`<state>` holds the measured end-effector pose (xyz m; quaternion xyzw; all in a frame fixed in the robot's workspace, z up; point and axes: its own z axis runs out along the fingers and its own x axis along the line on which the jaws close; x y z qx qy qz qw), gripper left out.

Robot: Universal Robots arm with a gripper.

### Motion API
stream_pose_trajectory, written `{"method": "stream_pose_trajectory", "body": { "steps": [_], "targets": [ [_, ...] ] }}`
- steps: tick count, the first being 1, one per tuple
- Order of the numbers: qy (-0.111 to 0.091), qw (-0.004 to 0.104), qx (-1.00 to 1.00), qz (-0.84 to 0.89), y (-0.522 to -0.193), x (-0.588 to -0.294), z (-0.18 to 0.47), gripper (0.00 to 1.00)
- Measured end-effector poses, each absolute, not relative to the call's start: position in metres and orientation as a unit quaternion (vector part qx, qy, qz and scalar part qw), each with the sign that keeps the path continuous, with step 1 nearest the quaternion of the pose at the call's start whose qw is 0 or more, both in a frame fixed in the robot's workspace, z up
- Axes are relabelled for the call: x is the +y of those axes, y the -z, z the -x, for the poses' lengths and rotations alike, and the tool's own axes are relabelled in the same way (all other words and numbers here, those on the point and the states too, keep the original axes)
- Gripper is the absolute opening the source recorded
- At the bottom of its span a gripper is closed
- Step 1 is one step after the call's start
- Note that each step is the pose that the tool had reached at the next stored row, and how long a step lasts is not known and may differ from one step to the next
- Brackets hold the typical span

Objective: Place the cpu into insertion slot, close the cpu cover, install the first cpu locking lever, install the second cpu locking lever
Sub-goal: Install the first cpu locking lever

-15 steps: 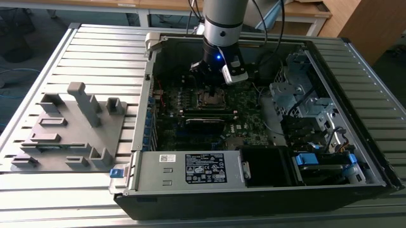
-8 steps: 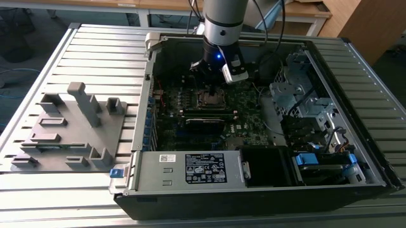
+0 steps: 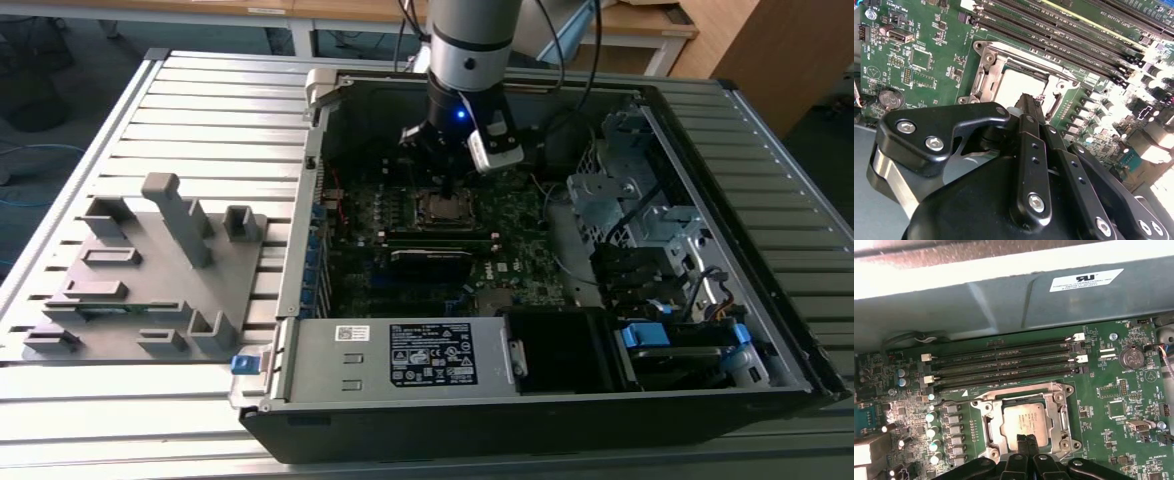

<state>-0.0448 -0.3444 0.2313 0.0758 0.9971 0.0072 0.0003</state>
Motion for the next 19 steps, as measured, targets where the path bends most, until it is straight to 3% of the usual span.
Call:
{"method": "stream_pose_trajectory", "body": {
  "steps": [19],
  "targets": [
    [-0.007, 0.000, 0.997, -0.076, -0.2353, -0.3444, 0.0448, 0.10]
  ]
}}
